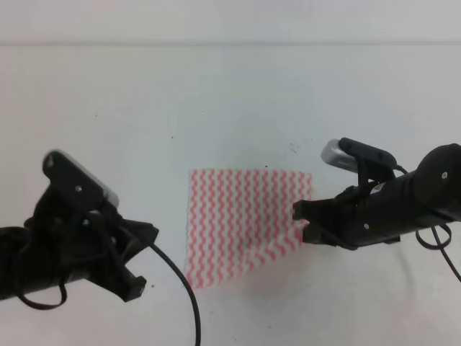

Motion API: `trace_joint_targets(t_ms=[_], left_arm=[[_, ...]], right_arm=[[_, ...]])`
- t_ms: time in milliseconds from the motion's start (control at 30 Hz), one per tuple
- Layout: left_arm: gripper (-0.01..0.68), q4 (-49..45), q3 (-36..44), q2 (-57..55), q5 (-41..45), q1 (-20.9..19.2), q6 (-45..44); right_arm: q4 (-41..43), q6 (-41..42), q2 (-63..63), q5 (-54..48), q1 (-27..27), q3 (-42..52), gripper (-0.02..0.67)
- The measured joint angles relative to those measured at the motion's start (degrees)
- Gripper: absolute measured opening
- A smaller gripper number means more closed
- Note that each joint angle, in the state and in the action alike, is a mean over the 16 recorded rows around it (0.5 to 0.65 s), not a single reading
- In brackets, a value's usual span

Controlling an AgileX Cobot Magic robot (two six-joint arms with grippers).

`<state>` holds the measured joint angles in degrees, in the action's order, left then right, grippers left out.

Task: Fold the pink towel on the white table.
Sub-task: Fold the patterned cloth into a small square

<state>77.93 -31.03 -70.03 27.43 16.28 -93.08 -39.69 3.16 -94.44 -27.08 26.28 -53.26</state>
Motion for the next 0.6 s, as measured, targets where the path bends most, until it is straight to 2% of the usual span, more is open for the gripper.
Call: trace_joint_targets(t_ms=[200, 367, 600], left_arm=[[0.056, 4.9, 0.0, -4.1, 4.5, 0.0, -8.5], [0.188, 8.6, 0.0, -7.8, 8.3, 0.0, -15.0], [0.369, 12.9, 0.0, -11.6, 12.4, 0.6, -28.4]], right_arm=[[0.1, 0.0, 0.0, 1.6, 0.0, -1.5, -0.015], [0.1, 0.0, -0.2, 2.8, 0.0, -2.2, -0.015], [-0.4, 0.0, -1.1, 4.0, 0.0, -3.0, -0.015]])
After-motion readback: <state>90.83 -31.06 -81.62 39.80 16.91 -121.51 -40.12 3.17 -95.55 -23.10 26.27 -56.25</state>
